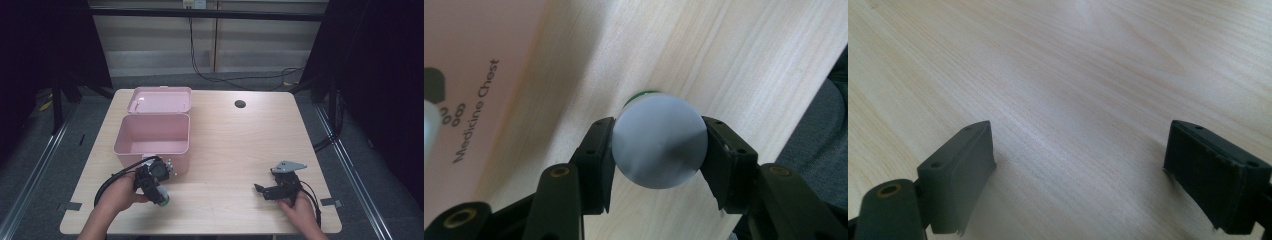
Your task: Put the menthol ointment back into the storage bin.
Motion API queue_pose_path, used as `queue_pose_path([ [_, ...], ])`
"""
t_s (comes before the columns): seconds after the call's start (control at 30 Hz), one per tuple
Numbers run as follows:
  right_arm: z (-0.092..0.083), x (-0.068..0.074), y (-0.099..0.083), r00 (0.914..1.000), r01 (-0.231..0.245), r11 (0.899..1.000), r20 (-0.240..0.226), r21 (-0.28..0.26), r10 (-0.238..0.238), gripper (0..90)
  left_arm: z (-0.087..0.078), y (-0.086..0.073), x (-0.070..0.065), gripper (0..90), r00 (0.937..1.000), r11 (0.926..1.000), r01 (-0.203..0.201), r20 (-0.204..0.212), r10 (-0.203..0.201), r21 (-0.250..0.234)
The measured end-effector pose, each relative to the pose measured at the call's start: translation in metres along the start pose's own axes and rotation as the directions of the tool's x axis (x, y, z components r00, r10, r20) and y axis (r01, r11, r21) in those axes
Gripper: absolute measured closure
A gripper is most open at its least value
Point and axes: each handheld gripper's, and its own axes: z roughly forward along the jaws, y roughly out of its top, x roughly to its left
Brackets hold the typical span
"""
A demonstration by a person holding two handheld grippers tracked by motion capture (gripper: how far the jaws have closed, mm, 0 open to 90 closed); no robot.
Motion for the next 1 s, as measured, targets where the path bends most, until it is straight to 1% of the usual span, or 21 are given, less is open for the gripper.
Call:
queue_pose_path([
  [0.03, 0.0, 0.0, 0.0, 1.0, -0.001, 1.0, 0.0, 0.001, 0.001, 12.1, -0.002, 0.001, 0.0, 50.6, 1.0, 1.0, -0.002, 0.0, 0.002, 0.003],
  [0.07, 0.0, 0.0, 0.0, 1.0, -0.001, 1.0, 0.0, 0.001, 0.001, 12.2, -0.004, 0.001, 0.0, 50.6, 1.0, 1.0, 0.008, -0.002, -0.008, -0.001],
  [0.1, 0.0, 0.0, 0.0, 1.0, -0.002, 1.0, 0.0, 0.001, 0.002, 12.2, -0.007, 0.001, 0.0, 50.6, 1.0, 1.0, 0.009, -0.002, -0.009, 0.0],
  [0.23, 0.0, 0.0, 0.0, 1.0, -0.002, 1.0, 0.0, 0.001, 0.002, 12.1, -0.017, 0.003, 0.001, 50.6, 0.9997, 0.9999, 0.016, 0.017, -0.016, 0.004],
  [0.3, 0.0, 0.0, 0.0, 1.0, -0.002, 1.0, 0.001, 0.001, 0.002, 12.2, -0.024, 0.003, 0.001, 50.7, 0.9995, 0.9996, 0.026, 0.019, -0.026, 0.009],
  [0.33, 0.0, 0.0, 0.0, 1.0, -0.002, 1.0, 0.001, 0.001, 0.002, 12.2, -0.024, 0.003, 0.001, 50.7, 0.9995, 0.9996, 0.026, 0.019, -0.026, 0.009],
  [0.4, 0.0, 0.0, 0.0, 1.0, -0.001, 1.0, 0.0, 0.001, 0.001, 12.2, -0.031, 0.004, 0.002, 50.7, 0.9993, 0.9995, 0.03, 0.02, -0.03, 0.011],
  [0.47, 0.0, 0.0, 0.0, 1.0, 0.0, 1.0, 0.0, 0.0, 0.0, 12.2, -0.037, 0.005, 0.002, 50.7, 0.9991, 0.9993, 0.038, 0.021, -0.038, 0.007],
  [0.57, 0.0, 0.0, 0.0, 1.0, -0.001, 1.0, 0.0, 0.001, 0.001, 12.2, -0.046, 0.007, 0.003, 50.7, 0.9988, 0.9993, 0.038, 0.031, -0.038, 0.007],
  [0.63, 0.0, 0.0, 0.0, 1.0, -0.002, 1.0, 0.001, 0.002, 0.002, 12.2, -0.052, 0.008, 0.004, 50.7, 0.9986, 0.999, 0.044, 0.03, -0.044, 0.002],
  [0.67, 0.0, 0.0, 0.0, 1.0, -0.002, 1.0, 0.001, 0.002, 0.002, 12.1, -0.054, 0.009, 0.004, 50.7, 0.9981, 0.9986, 0.053, 0.032, -0.053, -0.004],
  [0.73, 0.0, 0.0, 0.0, 1.0, -0.001, 1.0, 0.0, 0.001, 0.001, 12.1, -0.06, 0.01, 0.006, 50.7, 0.9979, 0.9987, 0.051, 0.04, -0.051, 0.001],
  [0.9, 0.0, 0.0, 0.0, 1.0, 0.0, 1.0, 0.0, 0.0, 0.0, 12.2, -0.071, 0.011, 0.01, 50.7, 0.9953, 0.9964, 0.083, 0.052, -0.082, -0.015],
  [0.93, 0.0, 0.0, 0.0, 1.0, 0.0, 1.0, 0.0, 0.0, 0.0, 12.2, -0.075, 0.011, 0.012, 50.7, 0.9949, 0.9962, 0.086, 0.055, -0.085, -0.012],
  [1.0, 0.0, 0.0, 0.0, 1.0, -0.001, 1.0, 0.0, -0.001, 0.001, 12.2, -0.079, 0.012, 0.013, 50.7, 0.9946, 0.9956, 0.092, 0.048, -0.092, -0.013],
])
